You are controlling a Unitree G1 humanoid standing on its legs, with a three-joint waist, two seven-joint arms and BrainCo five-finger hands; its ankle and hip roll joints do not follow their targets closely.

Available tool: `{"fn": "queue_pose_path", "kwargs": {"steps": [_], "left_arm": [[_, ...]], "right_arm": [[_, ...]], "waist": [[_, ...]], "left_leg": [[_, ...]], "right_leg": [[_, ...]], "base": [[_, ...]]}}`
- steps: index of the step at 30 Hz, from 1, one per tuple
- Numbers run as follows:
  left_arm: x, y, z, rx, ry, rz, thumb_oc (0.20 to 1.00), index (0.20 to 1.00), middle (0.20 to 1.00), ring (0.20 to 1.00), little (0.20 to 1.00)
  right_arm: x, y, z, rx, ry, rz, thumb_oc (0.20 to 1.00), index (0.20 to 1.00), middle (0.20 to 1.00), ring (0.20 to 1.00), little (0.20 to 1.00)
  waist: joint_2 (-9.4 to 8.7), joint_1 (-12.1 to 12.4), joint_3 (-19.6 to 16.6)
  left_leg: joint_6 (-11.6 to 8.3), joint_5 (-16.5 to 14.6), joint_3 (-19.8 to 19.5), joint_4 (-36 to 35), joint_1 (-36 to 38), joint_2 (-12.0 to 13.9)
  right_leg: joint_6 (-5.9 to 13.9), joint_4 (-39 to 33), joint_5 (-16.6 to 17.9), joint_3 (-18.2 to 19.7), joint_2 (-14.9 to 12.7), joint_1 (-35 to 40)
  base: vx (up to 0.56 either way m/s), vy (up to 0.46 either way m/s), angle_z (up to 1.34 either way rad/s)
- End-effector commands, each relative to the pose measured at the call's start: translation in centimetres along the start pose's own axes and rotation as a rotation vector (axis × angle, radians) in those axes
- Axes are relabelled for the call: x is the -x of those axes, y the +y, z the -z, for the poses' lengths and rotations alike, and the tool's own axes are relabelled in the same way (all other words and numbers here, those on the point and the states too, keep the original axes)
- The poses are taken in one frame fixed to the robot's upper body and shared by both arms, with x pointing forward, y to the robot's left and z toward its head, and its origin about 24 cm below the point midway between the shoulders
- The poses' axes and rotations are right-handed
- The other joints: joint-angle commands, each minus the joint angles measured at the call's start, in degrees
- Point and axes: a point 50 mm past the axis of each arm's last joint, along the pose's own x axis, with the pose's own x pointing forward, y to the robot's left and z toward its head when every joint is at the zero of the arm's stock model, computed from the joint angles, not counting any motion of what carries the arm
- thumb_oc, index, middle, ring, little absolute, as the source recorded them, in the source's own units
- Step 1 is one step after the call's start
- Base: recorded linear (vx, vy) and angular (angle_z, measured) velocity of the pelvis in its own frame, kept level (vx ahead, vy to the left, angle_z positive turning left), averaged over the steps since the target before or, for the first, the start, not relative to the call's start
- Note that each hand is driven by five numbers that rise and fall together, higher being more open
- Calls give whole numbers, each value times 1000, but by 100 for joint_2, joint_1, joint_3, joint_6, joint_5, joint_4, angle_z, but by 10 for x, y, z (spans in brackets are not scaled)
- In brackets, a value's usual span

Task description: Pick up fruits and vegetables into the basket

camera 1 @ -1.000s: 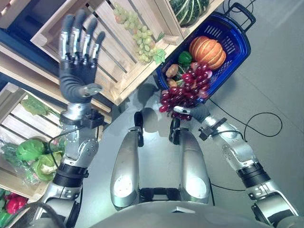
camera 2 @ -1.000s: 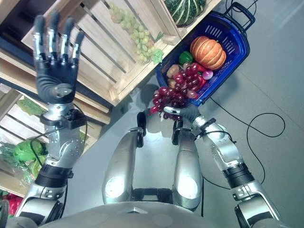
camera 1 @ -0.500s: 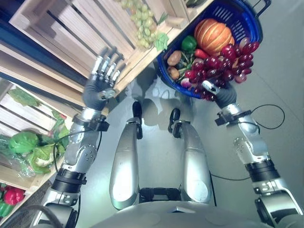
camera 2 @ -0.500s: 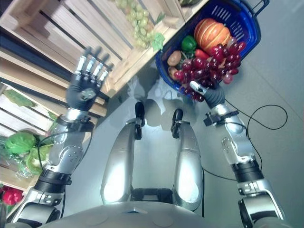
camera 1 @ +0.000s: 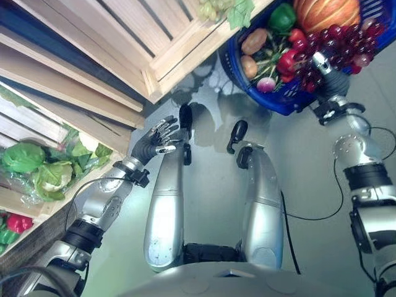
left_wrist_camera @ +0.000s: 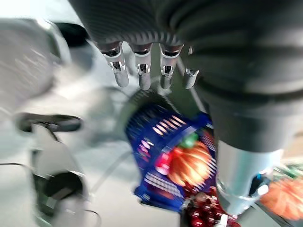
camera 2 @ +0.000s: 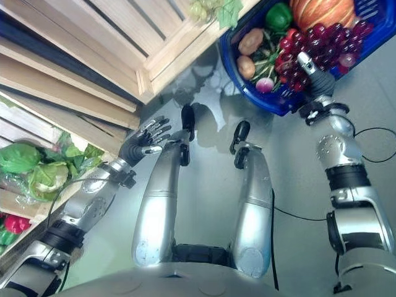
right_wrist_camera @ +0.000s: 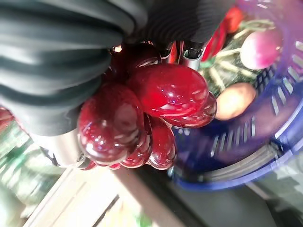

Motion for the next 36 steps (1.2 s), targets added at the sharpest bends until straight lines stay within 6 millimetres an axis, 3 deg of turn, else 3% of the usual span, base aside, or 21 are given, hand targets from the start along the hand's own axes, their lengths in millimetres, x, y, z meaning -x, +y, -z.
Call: {"fn": "queue_pose_path", "kwargs": {"steps": [1,13,21,22,23,26,31,35,36], "left_arm": [[-5,-28,10,26,-11,89,1000,1000,1000,1000,1000],[-19,-45,23,45,-22,110,1000,1000,1000,1000,1000],[-19,-55,33,37,-5,128,1000,1000,1000,1000,1000],[-20,-57,32,35,-12,129,1000,1000,1000,1000,1000],[-20,-58,31,32,-18,128,1000,1000,1000,1000,1000],[-19,-63,31,39,-25,136,1000,1000,1000,1000,1000],[-20,-69,26,-39,-86,119,1000,1000,1000,1000,1000],[-18,-72,19,-106,-152,95,1000,1000,1000,1000,1000],[-17,-73,16,-131,-175,83,1000,1000,1000,1000,1000]], "right_arm": [[1,-14,-27,7,-37,30,200,200,200,200,200],[-14,-26,-24,-161,63,178,200,200,200,200,200],[-12,-35,-22,-190,51,252,200,200,200,200,200],[-11,-38,-24,-170,27,277,724,724,724,724,724],[-10,-40,-27,-141,-6,305,1000,1000,1000,1000,1000],[-8,-44,-39,-1,-116,414,1000,1000,1000,1000,1000],[-9,-39,-33,330,-86,555,1000,1000,1000,1000,1000],[-2,-33,-3,523,2,551,1000,1000,1000,1000,1000],[4,-32,13,565,49,544,1000,1000,1000,1000,1000]], "waist": [[550,-83,-378],[802,-9,-378],[817,-30,-378],[812,-36,-378],[811,-39,-378],[802,-58,-378],[786,-128,-378],[740,-221,-378],[728,-261,-378]], "left_leg": [[414,-777,228,310,-119,-195],[388,-705,149,437,-885,-295],[387,-754,115,504,-1070,-357],[391,-757,112,493,-1059,-358],[393,-761,108,482,-1043,-361],[400,-781,111,426,-951,-347],[365,-743,188,157,-543,-288],[337,-675,288,-139,-37,-250],[328,-658,329,-210,140,-248]], "right_leg": [[308,106,344,-227,98,-355],[313,424,347,-95,12,-1235],[302,387,381,-24,70,-1431],[307,365,387,-23,75,-1414],[308,352,392,-20,84,-1404],[311,251,417,-15,115,-1301],[296,-68,449,-27,189,-906],[286,-388,496,-19,251,-442],[290,-482,515,-12,265,-273]], "base": [[26,17,4],[3,11,2],[-6,4,0],[-36,12,-1],[-36,16,-1],[-42,13,-1],[-72,45,-3],[-77,69,-11],[-70,65,-11]]}}
